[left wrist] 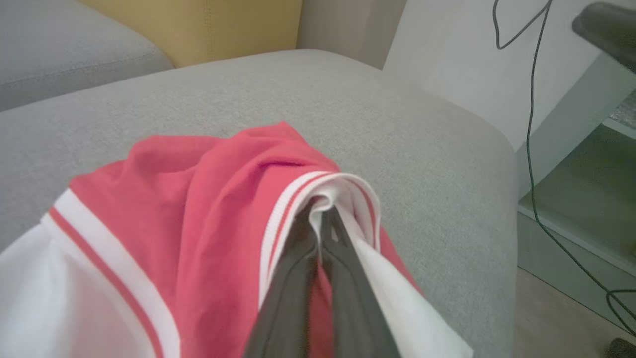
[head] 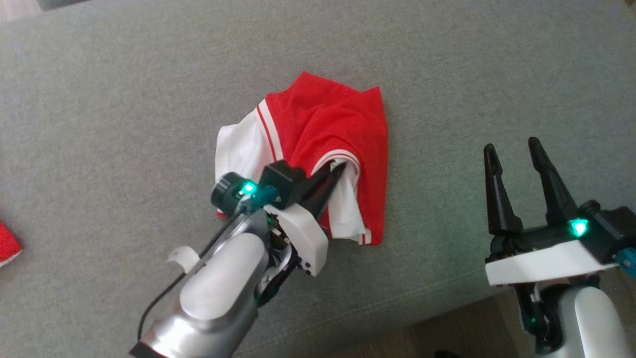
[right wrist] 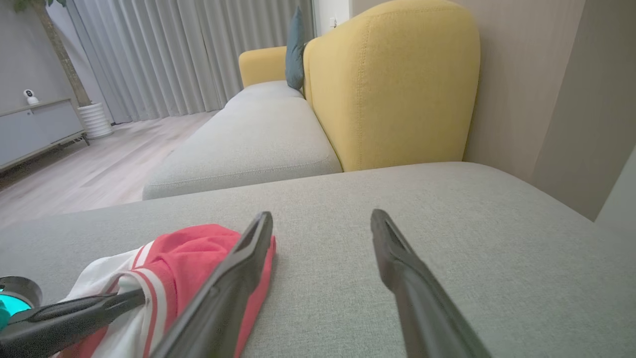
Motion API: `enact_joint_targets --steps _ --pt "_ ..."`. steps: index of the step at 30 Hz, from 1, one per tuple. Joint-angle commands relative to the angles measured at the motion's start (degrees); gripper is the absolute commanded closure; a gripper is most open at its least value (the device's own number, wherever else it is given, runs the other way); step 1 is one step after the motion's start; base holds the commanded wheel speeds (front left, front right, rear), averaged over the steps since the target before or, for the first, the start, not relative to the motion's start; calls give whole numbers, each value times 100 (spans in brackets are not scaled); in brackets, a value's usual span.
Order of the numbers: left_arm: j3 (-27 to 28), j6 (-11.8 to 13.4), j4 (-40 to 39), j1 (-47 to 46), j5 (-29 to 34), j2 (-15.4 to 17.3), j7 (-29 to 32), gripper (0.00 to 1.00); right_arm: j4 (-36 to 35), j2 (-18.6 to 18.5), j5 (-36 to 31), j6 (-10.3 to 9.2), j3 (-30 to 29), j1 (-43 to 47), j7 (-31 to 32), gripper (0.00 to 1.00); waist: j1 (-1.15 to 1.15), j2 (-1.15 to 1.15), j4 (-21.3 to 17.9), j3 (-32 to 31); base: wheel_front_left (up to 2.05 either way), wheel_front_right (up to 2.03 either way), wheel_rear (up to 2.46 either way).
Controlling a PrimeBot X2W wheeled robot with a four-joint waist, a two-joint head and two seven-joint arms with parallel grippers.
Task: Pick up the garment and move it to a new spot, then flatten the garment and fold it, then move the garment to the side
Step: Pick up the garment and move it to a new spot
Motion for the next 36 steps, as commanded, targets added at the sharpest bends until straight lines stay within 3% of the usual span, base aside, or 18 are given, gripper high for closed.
enact_joint_targets --steps 1,2,7,11,19,23,29,36 --pt "107 -26 -140 -246 35 -3 -115 11 -167 -22 23 24 123 -246 -53 0 -1 0 63 48 0 0 0" --pt "69 -25 -121 -238 64 -6 -190 0 -149 -22 9 24 123 -259 -59 0 -1 0 118 41 0 0 0" --pt "37 100 -373 -70 192 66 -613 0 -89 -22 -108 24 99 -293 -31 0 -1 0 495 -122 0 0 0" --pt "229 347 -852 169 249 239 -795 0 -63 -22 -241 24 60 -265 61 0 -1 0 891 -322 0 0 0" --pt "1248 987 -1663 664 101 636 -870 0 -100 -22 -444 24 -41 -177 261 0 -1 0 1567 -621 0 0 0" --pt "1875 1167 -1972 939 67 833 -872 0 -105 -22 -489 24 -77 -127 340 0 -1 0 1742 -719 0 0 0" --pt "2561 1018 -2112 1367 -11 1127 -873 0 -55 -22 -570 24 -149 -33 425 0 -1 0 1843 -827 0 0 0" --pt "2759 829 -2082 1731 54 1245 -873 0 3 -21 -597 24 -199 173 478 0 -1 0 1830 -1011 0 0 0"
